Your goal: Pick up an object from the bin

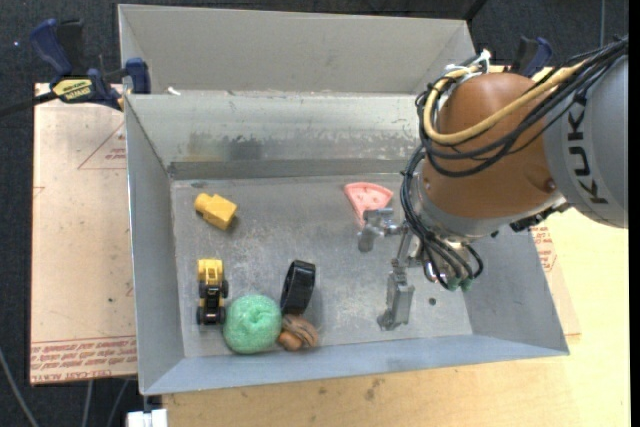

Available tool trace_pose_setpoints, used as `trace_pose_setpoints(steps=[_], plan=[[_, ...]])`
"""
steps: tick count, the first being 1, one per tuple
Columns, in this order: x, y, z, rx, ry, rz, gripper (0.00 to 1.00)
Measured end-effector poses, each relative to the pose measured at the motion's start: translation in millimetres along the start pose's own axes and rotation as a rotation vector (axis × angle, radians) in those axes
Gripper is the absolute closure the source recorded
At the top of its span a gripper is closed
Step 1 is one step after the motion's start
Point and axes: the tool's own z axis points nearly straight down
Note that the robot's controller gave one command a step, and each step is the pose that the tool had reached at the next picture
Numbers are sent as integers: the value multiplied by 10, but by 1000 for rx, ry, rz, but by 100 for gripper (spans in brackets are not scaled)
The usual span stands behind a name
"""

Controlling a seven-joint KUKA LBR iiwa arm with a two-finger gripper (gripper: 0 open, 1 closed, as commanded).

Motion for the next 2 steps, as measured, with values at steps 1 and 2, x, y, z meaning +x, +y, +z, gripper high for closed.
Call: trace_pose_setpoints(steps=[1,2], plan=[[-16,-2,-42,-1,-9,2,0],[-215,451,421,0,-15,-86,0]])
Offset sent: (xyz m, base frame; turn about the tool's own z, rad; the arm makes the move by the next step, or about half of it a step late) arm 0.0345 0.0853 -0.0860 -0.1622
